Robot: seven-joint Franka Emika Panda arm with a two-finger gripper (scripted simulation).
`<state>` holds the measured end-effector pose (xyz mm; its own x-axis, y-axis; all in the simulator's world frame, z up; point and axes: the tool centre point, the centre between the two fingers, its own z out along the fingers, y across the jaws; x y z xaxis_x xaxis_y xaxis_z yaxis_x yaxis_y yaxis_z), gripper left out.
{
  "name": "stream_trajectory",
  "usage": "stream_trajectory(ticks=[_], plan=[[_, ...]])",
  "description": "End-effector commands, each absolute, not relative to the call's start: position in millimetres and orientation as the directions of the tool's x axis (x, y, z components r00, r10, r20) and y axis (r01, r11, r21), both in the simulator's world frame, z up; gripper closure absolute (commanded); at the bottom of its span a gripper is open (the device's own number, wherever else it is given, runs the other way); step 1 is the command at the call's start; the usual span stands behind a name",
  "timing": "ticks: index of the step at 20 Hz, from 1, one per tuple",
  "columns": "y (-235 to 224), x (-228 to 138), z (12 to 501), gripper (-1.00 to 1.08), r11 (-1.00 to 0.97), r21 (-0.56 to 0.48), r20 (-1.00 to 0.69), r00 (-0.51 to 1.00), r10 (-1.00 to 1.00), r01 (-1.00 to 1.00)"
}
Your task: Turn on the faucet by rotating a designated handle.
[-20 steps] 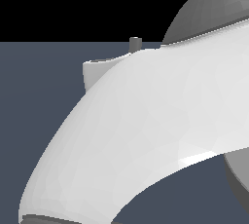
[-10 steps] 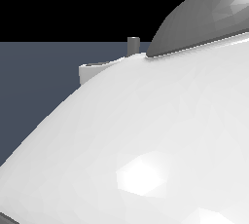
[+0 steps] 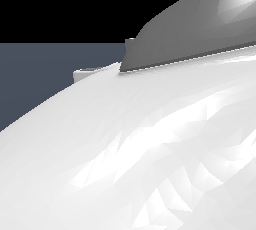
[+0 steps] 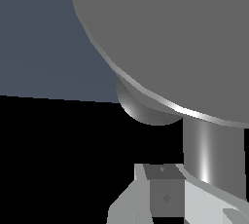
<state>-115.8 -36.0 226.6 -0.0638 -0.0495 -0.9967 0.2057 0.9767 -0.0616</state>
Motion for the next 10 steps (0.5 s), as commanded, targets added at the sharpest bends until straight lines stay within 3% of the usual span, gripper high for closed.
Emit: stream_trajectory(ticks=[1,10], plan=[[19.4,-108.0,250.1,1.08,0.994,-0.006,-0.999,-0.036,-0.003,0.105],[51.2,-104.6,261.6,1.08,0.997,0.008,-1.000,-0.010,0.009,0.081]])
